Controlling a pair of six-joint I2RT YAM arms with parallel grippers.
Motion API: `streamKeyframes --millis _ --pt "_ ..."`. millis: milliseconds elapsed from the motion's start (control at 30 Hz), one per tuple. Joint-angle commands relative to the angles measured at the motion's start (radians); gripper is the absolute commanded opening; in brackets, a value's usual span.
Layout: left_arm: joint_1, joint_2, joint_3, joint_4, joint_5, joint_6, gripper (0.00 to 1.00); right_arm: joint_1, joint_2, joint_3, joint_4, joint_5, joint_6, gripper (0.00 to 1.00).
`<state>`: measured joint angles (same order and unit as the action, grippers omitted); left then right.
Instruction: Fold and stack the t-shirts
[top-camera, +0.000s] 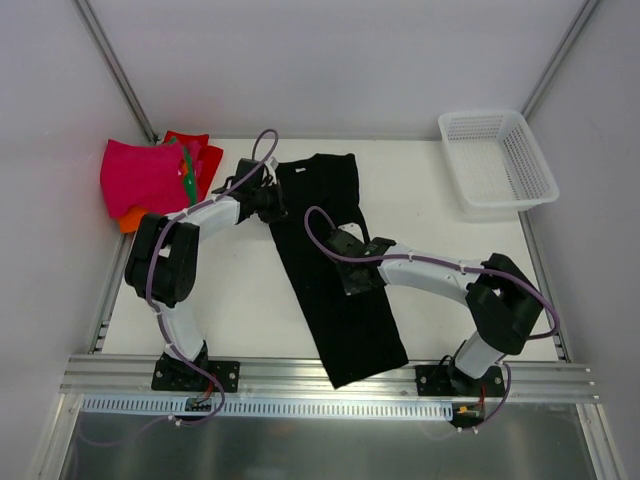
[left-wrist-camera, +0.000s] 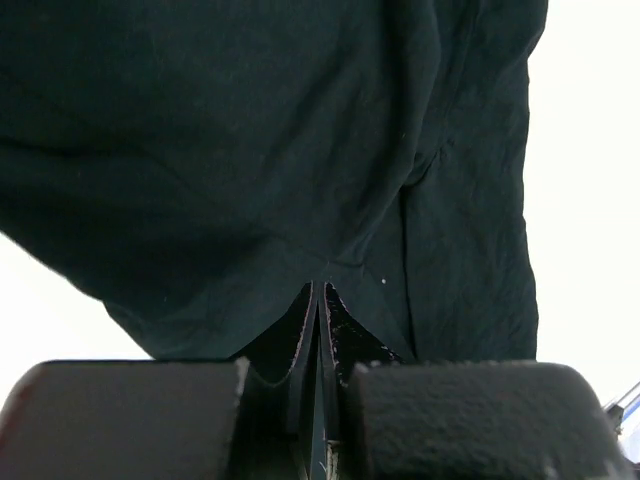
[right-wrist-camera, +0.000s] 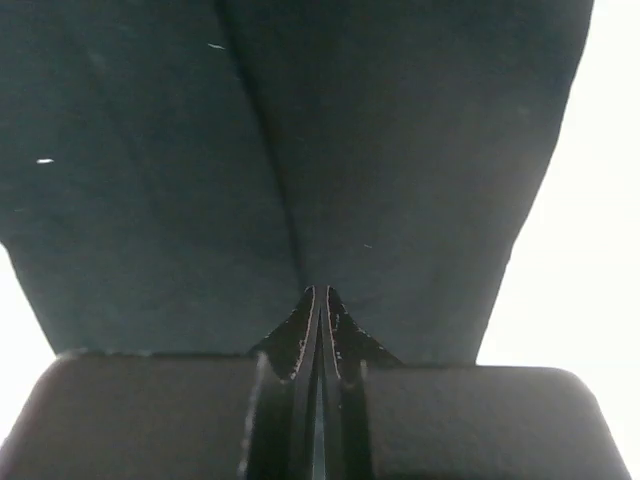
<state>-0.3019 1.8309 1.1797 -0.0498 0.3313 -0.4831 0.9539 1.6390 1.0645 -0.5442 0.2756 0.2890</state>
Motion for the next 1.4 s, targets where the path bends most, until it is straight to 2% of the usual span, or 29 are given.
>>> streamKeyframes --millis 0,333,500,767,933,1067,1200,1367 --pt "-0.005 0.005 0.014 0.073 -0.008 -0.011 0.0 0.005 -0.045 -0.023 -0.068 0.062 0.048 0.0" --pt "-0.006 0.065 0.015 0.071 -0.021 -0.045 0.0 0.009 -0.047 -0.112 0.01 -0.05 0.104 0.0" --pt "-0.005 0.163 0.075 0.071 -0.014 -0.046 0.0 0.035 -0.022 -0.133 0.023 -0.062 0.15 0.0" --pt "0.015 0.396 0.328 0.01 0.078 -0.066 0.0 0.111 0.01 -0.14 0.035 -0.082 0.197 0.01" --pt "0.024 0.468 0.475 -0.044 0.094 -0.069 0.0 0.126 0.002 -0.133 0.035 -0.078 0.196 0.0" --pt "0.029 0.456 0.482 -0.05 0.094 -0.071 0.0 0.126 -0.004 -0.132 0.03 -0.064 0.187 0.01" --pt "0.027 0.392 0.399 -0.051 0.095 -0.074 0.0 0.125 -0.008 -0.112 0.02 -0.039 0.165 0.0" --pt "0.021 0.214 0.272 -0.05 0.058 -0.086 0.0 0.083 -0.068 -0.023 -0.022 0.049 0.102 0.03"
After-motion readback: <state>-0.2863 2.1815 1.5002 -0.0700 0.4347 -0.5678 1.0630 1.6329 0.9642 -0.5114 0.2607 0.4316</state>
